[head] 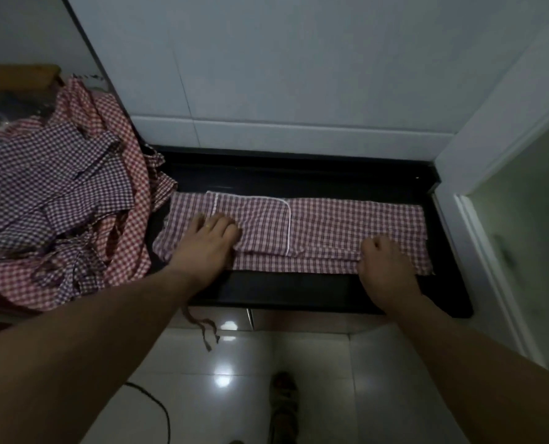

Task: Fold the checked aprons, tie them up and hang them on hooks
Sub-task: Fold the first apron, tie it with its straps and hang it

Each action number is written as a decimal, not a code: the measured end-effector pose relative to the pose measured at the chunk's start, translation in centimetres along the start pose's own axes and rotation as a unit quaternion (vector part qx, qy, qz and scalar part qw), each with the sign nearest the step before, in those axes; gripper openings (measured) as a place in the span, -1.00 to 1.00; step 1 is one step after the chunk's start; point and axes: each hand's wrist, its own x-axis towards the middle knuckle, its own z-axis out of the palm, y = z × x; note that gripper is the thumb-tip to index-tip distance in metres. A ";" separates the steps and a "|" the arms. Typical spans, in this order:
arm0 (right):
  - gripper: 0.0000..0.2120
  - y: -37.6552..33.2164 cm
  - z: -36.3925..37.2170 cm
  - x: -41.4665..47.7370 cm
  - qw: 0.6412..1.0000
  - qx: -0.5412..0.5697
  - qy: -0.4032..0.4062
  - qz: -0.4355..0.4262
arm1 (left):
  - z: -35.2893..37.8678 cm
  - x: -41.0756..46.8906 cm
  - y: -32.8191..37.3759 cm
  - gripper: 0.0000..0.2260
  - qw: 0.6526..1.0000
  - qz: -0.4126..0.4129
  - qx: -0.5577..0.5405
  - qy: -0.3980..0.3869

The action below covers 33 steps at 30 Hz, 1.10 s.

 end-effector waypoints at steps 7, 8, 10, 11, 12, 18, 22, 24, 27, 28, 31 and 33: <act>-0.94 -0.5 -1.4 0.8 0.997 0.073 -0.026 0.020 | -2.6 -0.1 -0.5 -0.69 0.998 0.018 0.025 0.046; -0.94 -0.4 -1.6 0.8 0.998 0.055 -0.029 0.001 | -2.5 -0.5 -0.5 -0.66 0.999 0.028 0.034 0.020; -0.86 -0.2 -1.5 0.7 0.998 0.010 -0.037 -0.053 | -1.6 -1.4 0.0 -0.61 0.995 0.055 0.053 -0.059; -0.84 -0.1 -1.4 0.5 0.997 0.009 -0.051 -0.057 | -1.2 -1.8 0.4 -0.59 0.992 0.063 0.057 -0.089; -0.84 -0.1 -1.5 0.4 0.996 0.017 -0.076 -0.044 | -0.9 -2.1 0.6 -0.55 0.991 0.063 0.055 -0.103; -0.75 -4.4 -3.7 1.9 0.999 0.026 0.011 -0.031 | -1.5 -1.2 1.1 -0.52 0.998 0.016 -0.055 -0.004; -0.55 -10.0 -2.7 3.7 0.989 0.072 -0.026 -0.126 | 0.5 0.1 4.0 -0.44 0.990 -0.061 -0.100 -0.079; -0.47 -11.5 -1.1 4.0 0.983 0.075 -0.076 -0.148 | 1.9 0.2 4.5 -0.42 0.988 -0.063 -0.095 -0.102; -0.43 -11.2 1.7 4.0 0.981 0.072 -0.124 -0.128 | 2.7 1.6 3.9 -0.42 0.993 -0.038 -0.083 -0.080; -0.43 -10.8 2.3 4.0 0.983 0.065 -0.125 -0.118 | 2.7 2.3 3.6 -0.42 0.993 -0.027 -0.083 -0.084; -0.43 -10.1 2.5 4.1 0.984 0.048 -0.132 -0.107 | 1.9 2.5 3.0 -0.45 0.987 -0.016 -0.148 -0.053; -0.49 -10.8 1.3 4.7 0.989 0.043 -0.106 -0.098 | 0.4 0.8 1.7 -0.52 0.981 -0.083 -0.168 0.054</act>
